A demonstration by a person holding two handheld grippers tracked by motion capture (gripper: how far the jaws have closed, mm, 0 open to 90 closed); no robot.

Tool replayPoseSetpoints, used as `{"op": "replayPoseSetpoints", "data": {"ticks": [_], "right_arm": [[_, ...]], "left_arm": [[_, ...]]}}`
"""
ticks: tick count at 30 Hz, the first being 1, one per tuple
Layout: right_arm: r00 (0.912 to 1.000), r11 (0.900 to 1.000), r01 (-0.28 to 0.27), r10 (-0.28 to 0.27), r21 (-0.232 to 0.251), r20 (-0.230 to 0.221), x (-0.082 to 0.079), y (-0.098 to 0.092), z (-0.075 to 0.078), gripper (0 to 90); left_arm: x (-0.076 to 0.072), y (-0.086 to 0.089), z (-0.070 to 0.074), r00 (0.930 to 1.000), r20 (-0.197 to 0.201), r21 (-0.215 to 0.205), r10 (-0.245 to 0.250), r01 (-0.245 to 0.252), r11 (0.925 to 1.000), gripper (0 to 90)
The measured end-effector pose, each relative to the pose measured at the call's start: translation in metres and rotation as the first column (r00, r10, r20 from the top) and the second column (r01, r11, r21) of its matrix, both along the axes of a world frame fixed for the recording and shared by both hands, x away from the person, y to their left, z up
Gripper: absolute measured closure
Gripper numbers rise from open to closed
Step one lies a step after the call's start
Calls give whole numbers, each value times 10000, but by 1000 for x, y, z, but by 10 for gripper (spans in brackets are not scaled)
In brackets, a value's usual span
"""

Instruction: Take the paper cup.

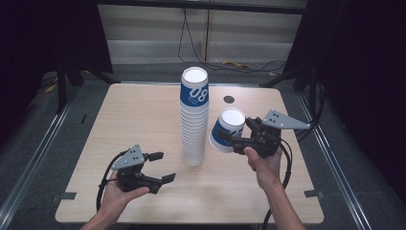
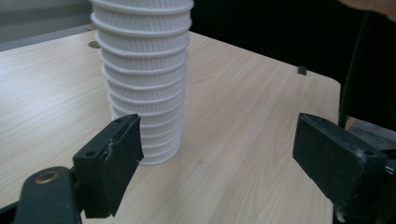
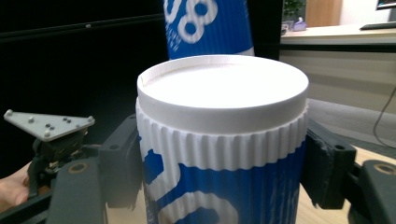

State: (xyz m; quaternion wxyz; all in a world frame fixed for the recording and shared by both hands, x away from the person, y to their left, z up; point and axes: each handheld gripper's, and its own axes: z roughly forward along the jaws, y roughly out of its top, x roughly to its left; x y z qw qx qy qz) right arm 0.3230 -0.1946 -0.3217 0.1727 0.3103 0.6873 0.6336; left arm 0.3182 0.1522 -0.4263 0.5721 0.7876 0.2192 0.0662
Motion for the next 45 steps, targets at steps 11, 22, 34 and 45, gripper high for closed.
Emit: {"op": "replayPoseSetpoints", "data": {"ticks": [11,22,34,45], "right_arm": [[9982,9985,-540,540,18,-276,-7,12,-24,269],[9902,9918,-1268,1255,-181,-614,-12,37,-45,268],[9764,9797,-2003,1998,30,-825,-13,52,-56,270],[9587,9648,-2599,2627,395,-1091,-13,63,-65,271]], "left_arm": [[-5,-14,11,9989,242,-523,-403,415,9978,156],[-10,-9,11,9978,376,-496,-538,556,9972,162],[-15,-15,10,9948,361,-435,-957,973,9943,157],[-16,-16,8,9932,275,-679,-1131,1148,9911,155]]}}
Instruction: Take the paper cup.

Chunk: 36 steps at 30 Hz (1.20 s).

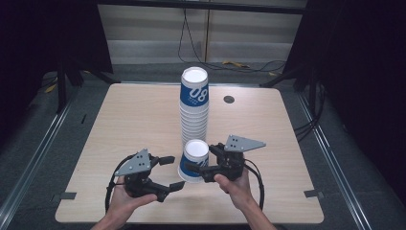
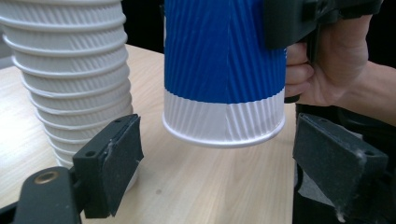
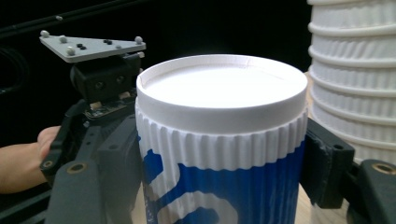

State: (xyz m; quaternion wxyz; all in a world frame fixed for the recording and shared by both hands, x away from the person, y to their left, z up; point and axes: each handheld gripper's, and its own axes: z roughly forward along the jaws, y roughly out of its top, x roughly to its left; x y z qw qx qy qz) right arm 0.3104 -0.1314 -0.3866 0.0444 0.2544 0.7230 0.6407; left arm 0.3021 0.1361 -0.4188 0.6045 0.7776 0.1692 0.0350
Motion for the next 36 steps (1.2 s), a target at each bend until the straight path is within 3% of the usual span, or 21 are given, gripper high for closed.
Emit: {"op": "replayPoseSetpoints", "data": {"ticks": [5,16,25,30,36], "right_arm": [[9997,9997,-236,236,-81,4,-1,6,-2,272],[9986,9985,-520,521,-142,49,-3,19,-4,273],[9977,9976,-676,676,-138,-9,-4,26,-7,273],[9971,9969,-762,762,-203,-23,-6,32,-9,272],[9970,9968,-772,772,-211,-38,-8,35,-10,272]], "left_arm": [[-1,-4,-4,9998,-178,6,-119,119,9999,156],[-2,-10,-11,9996,-143,141,-224,226,9996,139],[-1,-13,-15,9992,-353,-42,-203,201,9998,123],[-1,-14,-17,9984,-486,72,-281,284,9996,129],[-1,-14,-19,9976,-621,-143,-302,293,9995,129]]}}
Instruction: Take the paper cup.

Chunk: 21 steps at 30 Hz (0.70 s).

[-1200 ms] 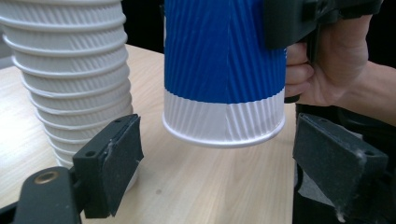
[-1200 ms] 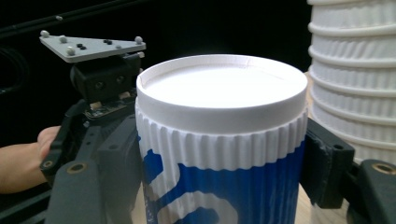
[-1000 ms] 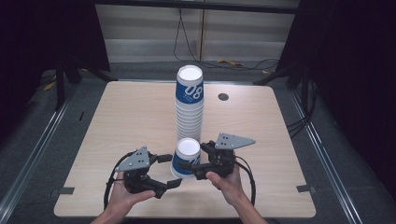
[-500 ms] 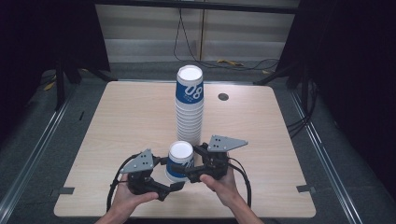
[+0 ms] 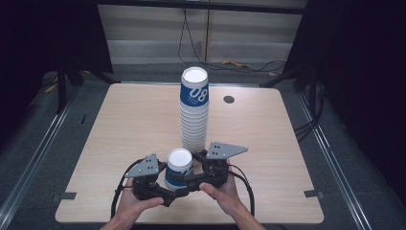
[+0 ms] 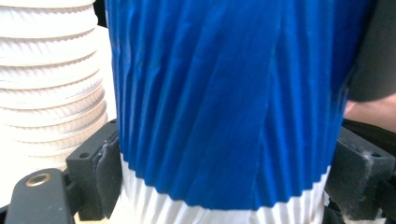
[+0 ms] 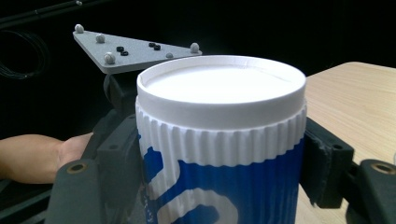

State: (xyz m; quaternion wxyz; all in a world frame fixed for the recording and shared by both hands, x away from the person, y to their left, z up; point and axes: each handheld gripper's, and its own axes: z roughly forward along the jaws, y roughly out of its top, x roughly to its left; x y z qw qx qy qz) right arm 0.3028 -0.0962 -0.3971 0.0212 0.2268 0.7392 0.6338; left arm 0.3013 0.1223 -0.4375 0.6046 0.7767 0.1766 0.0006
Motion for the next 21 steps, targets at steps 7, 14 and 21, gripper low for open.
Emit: {"op": "replayPoseSetpoints", "data": {"ticks": [7,14,21], "right_arm": [[10000,9999,96,-96,77,21,-1,0,0,272],[10000,10000,92,-92,8,24,-1,0,-1,269],[10000,10000,2,-1,-61,64,0,0,0,254]], "left_arm": [[-1,1,1,9998,163,5,112,-112,9999,134],[-1,2,1,9997,184,44,156,-157,9999,140],[0,3,2,9992,389,231,74,-83,9997,161]]}}
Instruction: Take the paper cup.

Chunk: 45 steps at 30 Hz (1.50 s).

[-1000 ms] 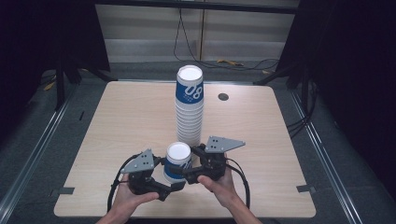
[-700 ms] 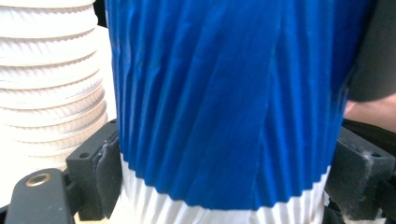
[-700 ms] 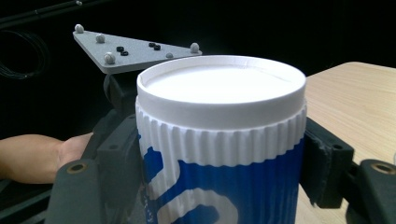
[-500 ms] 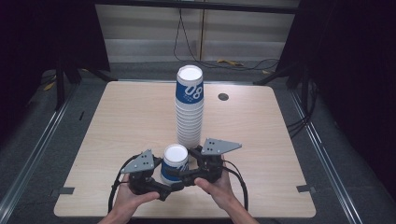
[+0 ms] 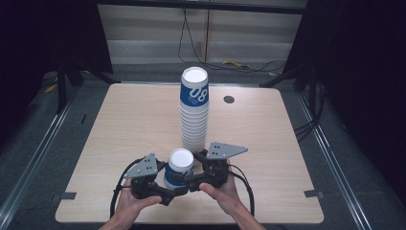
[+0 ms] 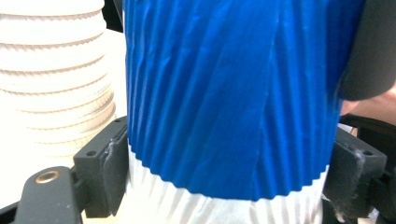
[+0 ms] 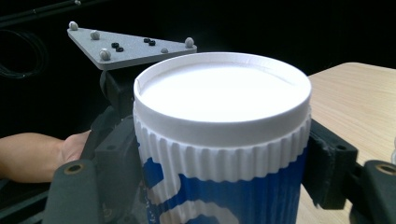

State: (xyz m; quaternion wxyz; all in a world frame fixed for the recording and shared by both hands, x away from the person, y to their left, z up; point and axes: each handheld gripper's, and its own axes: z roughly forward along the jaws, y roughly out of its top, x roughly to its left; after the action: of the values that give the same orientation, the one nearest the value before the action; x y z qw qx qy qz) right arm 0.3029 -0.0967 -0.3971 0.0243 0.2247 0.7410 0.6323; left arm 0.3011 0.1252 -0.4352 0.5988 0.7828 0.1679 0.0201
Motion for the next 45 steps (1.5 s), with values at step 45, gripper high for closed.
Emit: {"op": "replayPoseSetpoints", "data": {"ticks": [45], "right_arm": [[9986,9918,-397,353,-1212,-381,2,-19,-6,164]], "left_arm": [[15,24,1,9951,-976,2054,-129,328,9781,163]]}}
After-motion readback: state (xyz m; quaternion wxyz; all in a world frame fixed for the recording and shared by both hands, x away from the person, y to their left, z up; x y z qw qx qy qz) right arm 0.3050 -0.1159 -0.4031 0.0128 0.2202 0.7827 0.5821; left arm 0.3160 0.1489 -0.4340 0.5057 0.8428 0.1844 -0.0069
